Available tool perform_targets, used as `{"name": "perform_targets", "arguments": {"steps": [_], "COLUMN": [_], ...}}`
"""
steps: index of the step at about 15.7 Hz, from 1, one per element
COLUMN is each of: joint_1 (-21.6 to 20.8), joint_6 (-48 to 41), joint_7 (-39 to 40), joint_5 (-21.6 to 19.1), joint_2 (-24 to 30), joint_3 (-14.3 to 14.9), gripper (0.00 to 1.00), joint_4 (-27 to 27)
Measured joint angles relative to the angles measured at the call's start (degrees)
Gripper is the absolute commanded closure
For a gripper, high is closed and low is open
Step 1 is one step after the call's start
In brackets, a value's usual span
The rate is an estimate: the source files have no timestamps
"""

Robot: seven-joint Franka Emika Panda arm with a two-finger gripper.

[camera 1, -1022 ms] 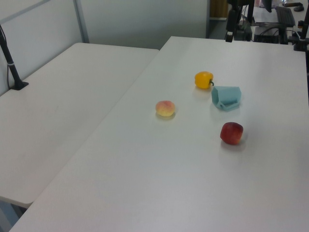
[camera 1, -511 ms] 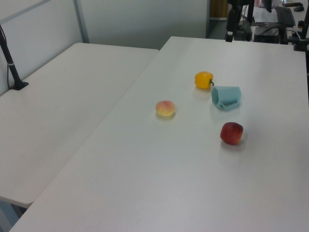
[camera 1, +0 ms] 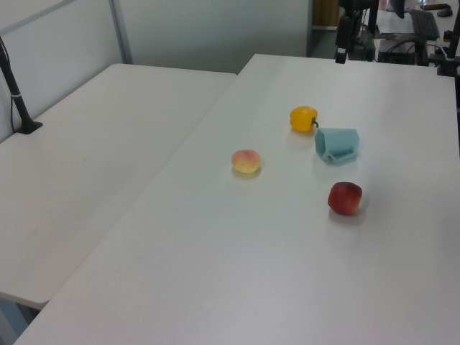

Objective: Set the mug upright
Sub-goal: 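Move the open gripper down over the tipped light-blue mug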

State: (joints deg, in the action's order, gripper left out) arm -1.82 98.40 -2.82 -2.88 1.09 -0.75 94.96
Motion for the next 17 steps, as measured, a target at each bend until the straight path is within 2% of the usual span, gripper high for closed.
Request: {"name": "perform_targets", "arguments": {"steps": [4, 9, 12, 17], "joint_1": [-0.9, -1.1, -1.0, -1.0], "joint_6": [0.0, 0.1, -0.2, -1.1], "joint_7": [-18.5, -45.1, -55.5, -64.0], "joint_5": [7.2, 14.3, 15.5, 15.4], "joint_2": [-1.8, -10.7, -17.5, -27.0], "joint_3": [0.0, 0.0, 0.1, 0.1], "gripper": [0.00, 0.00, 0.00, 0.00], "joint_4": [-0.7, -4.6, -6.2, -10.2]}}
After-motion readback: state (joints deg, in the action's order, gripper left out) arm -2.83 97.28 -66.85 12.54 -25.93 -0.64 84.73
